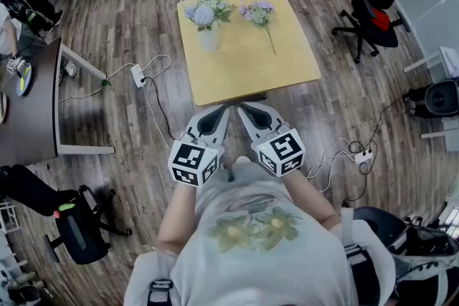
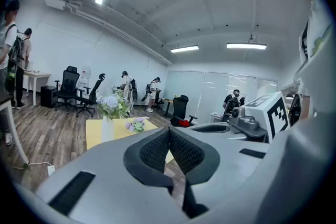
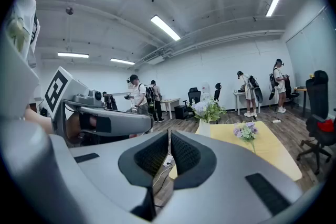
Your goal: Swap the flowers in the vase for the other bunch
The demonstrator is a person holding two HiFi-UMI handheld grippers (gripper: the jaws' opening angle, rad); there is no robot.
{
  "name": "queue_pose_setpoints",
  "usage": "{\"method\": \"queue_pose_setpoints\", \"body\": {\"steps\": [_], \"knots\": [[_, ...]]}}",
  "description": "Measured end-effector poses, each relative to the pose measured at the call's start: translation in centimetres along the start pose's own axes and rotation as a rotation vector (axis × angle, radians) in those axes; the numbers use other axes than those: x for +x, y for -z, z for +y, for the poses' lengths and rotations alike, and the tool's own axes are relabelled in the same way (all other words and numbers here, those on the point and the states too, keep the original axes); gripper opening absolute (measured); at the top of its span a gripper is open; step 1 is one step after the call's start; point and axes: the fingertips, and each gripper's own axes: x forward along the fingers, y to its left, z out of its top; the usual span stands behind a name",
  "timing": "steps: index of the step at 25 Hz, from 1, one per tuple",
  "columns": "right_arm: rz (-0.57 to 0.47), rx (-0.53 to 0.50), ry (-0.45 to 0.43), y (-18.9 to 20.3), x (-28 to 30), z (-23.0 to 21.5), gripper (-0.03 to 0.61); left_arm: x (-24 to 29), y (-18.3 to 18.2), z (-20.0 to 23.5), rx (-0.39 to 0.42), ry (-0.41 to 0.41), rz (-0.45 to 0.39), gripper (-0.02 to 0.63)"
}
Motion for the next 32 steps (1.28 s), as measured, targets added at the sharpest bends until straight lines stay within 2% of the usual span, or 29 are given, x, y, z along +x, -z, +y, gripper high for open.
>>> {"method": "queue_pose_setpoints", "body": {"steps": [9,16,26,32], "knots": [[-0.005,-0.001,-0.026,1.4,-2.5,-3.8,0.048,3.0,1.8,-2.1,-0.02,-0.045,0.001,0.017],[0.007,-0.003,-0.022,2.2,-3.1,-6.5,0.048,5.0,3.1,-1.8,-0.055,-0.071,0.02,0.018],[-0.042,0.032,-0.082,0.3,0.1,-12.1,0.048,11.5,1.8,2.2,-0.053,-0.094,0.047,0.017],[-0.057,0.005,-0.112,-2.4,5.0,-15.9,0.049,15.8,-0.7,6.6,-0.037,-0.113,0.045,0.017]]}}
